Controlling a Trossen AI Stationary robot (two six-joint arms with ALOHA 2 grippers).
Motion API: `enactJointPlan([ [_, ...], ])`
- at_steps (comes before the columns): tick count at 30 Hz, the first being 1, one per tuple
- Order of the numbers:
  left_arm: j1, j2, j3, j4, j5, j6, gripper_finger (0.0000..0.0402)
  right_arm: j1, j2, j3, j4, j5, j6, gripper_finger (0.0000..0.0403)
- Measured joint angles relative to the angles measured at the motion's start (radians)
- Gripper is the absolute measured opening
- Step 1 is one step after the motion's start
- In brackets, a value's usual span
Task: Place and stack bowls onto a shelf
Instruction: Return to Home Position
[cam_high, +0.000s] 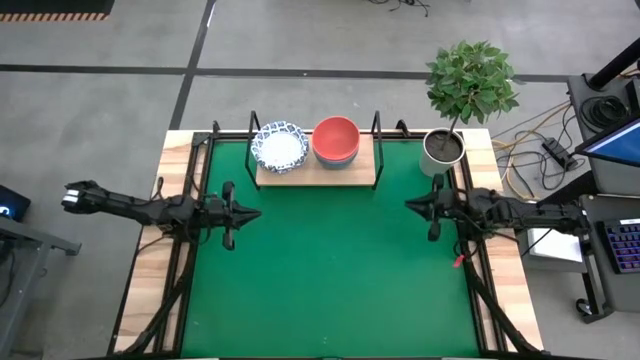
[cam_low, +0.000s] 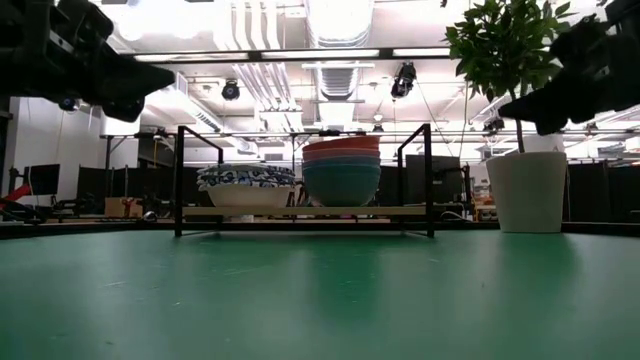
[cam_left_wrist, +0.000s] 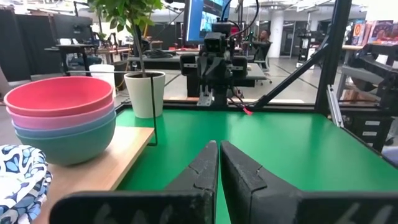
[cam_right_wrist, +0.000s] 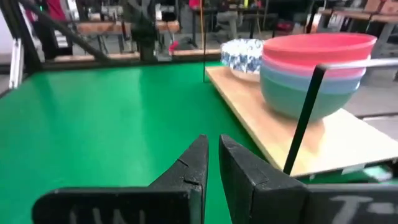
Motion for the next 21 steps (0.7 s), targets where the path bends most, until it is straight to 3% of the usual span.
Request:
enactJointPlan([
  [3, 0.0, 0.012, 0.0, 0.0, 0.0, 0.0, 0.0, 0.0, 0.004, 0.0, -0.004, -0.001, 0.056, 0.0029],
  [5, 0.0, 0.018, 0.0, 0.0, 0.0, 0.0, 0.0, 0.001, 0.0, -0.007, 0.014, 0.008, 0.177, 0.0029],
  [7, 0.0, 0.026, 0.0, 0.001, 0.0, 0.0, 0.0, 0.016, -0.036, -0.053, 0.076, 0.086, 0.204, 0.0029],
  [9, 0.0, 0.032, 0.0, 0.0, 0.0, 0.0, 0.0, 0.026, -0.065, -0.099, 0.215, 0.111, 0.164, 0.0029],
  [12, 0.0, 0.043, 0.0, 0.0, 0.001, 0.0, 0.0, 0.045, -0.129, -0.096, 0.208, 0.103, 0.099, 0.0029],
  [21, 0.0, 0.079, -0.001, 0.001, 0.002, 0.0, 0.0, 0.036, -0.129, -0.096, 0.2, 0.087, -0.241, 0.0029],
])
